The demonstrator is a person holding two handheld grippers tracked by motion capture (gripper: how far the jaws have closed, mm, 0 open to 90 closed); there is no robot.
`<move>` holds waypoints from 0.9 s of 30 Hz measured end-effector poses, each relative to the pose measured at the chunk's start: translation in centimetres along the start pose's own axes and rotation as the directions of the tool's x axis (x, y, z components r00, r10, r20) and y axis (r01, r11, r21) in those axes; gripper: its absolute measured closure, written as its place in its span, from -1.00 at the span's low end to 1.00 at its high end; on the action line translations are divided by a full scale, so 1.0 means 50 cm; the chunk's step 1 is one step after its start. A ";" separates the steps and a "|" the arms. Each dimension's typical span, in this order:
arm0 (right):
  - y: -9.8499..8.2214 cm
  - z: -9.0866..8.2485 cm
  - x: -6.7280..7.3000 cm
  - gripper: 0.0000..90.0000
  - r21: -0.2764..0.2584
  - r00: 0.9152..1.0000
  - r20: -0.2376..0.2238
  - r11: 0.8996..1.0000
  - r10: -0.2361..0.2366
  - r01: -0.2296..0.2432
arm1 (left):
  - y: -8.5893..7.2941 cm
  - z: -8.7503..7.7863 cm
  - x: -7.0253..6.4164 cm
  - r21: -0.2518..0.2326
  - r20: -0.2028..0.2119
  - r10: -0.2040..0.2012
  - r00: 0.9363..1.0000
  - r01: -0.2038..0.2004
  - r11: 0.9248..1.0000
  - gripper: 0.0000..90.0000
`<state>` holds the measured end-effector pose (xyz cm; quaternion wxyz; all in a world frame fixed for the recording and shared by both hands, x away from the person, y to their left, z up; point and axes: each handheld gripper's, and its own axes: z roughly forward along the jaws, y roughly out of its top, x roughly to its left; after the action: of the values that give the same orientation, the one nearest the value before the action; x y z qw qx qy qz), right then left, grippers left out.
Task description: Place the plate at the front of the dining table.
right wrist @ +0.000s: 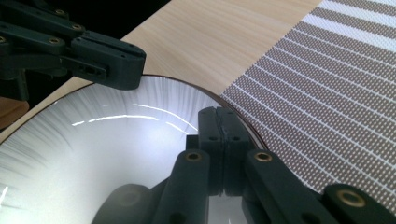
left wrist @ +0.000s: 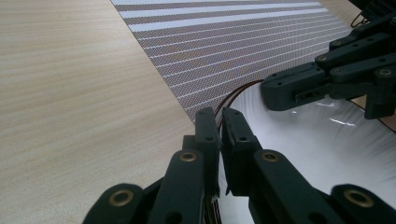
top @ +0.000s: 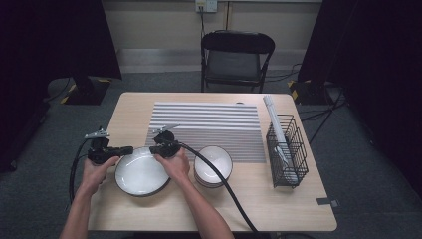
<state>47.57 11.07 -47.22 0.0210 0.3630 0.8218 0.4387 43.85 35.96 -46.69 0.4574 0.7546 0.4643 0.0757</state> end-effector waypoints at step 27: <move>-0.006 -0.038 -0.033 0.98 -0.081 0.993 0.009 0.990 0.115 -0.114 | -0.004 0.001 0.006 -0.022 0.031 -0.034 0.999 0.034 0.999 0.82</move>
<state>47.97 8.61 -46.75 0.0160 0.4114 0.7812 0.4693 43.89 36.20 -46.96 0.4744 0.7424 0.4690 0.0615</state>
